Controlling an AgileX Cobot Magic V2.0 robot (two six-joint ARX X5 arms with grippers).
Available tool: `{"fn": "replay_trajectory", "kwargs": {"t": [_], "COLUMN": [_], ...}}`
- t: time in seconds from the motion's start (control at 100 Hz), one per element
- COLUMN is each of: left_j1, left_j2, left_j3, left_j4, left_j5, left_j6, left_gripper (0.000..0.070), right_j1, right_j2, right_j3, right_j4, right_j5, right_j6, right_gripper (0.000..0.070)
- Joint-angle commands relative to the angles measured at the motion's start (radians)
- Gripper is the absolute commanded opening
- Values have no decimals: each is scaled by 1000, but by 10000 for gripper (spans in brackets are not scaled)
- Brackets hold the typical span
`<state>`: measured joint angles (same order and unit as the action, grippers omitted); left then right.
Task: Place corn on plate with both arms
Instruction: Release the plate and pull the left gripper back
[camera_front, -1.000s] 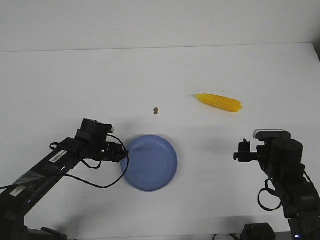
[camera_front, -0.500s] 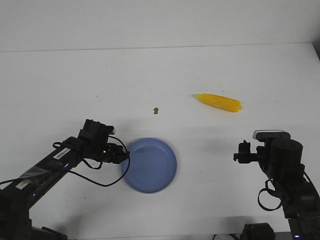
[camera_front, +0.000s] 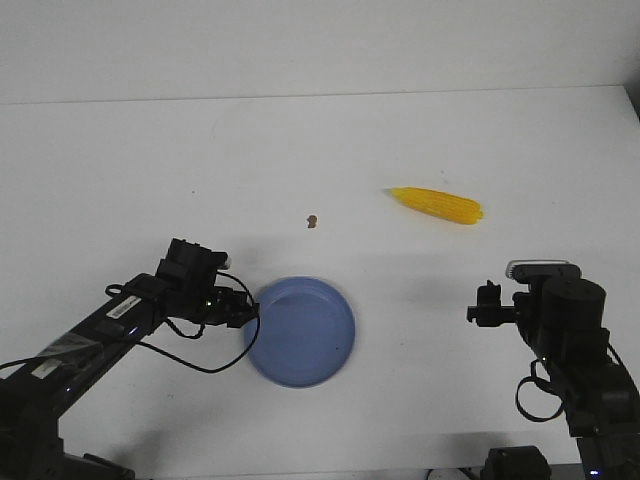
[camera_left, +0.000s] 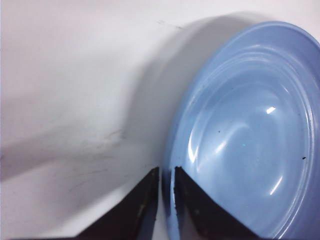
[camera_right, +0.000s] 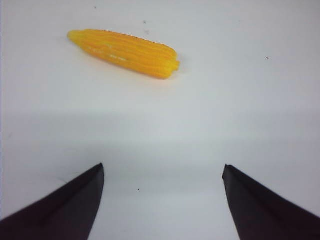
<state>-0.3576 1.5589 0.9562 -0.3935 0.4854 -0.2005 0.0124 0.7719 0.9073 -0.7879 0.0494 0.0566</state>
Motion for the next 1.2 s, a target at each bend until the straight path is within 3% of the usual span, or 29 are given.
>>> {"fn": "replay_trajectory", "kwargs": {"t": [0.0, 0.05, 0.09, 0.26, 0.31, 0.76, 1.19], "left_j1": [-2, -2, -1, 4, 6, 117, 195], "left_j2": [23, 23, 23, 23, 21, -203, -498], "left_j3": [2, 2, 2, 2, 2, 8, 8], "left_j4": [-2, -2, -4, -3, -1, 6, -80], "left_j5": [-2, -11, -20, -23, -23, -32, -421], "left_j6": [9, 9, 8, 9, 9, 89, 265], "left_gripper": [151, 161, 212, 554, 596, 596, 596], "right_j1": [1, 1, 1, 1, 1, 1, 1], "right_j2": [1, 1, 1, 1, 1, 2, 2], "right_j3": [16, 16, 16, 16, 16, 16, 16], "right_j4": [6, 6, 6, 6, 6, 10, 18], "right_j5": [0, 0, 0, 0, 0, 0, 0], "right_j6": [8, 8, 8, 8, 8, 8, 8], "right_gripper": [501, 501, 501, 501, 502, 502, 502]}}
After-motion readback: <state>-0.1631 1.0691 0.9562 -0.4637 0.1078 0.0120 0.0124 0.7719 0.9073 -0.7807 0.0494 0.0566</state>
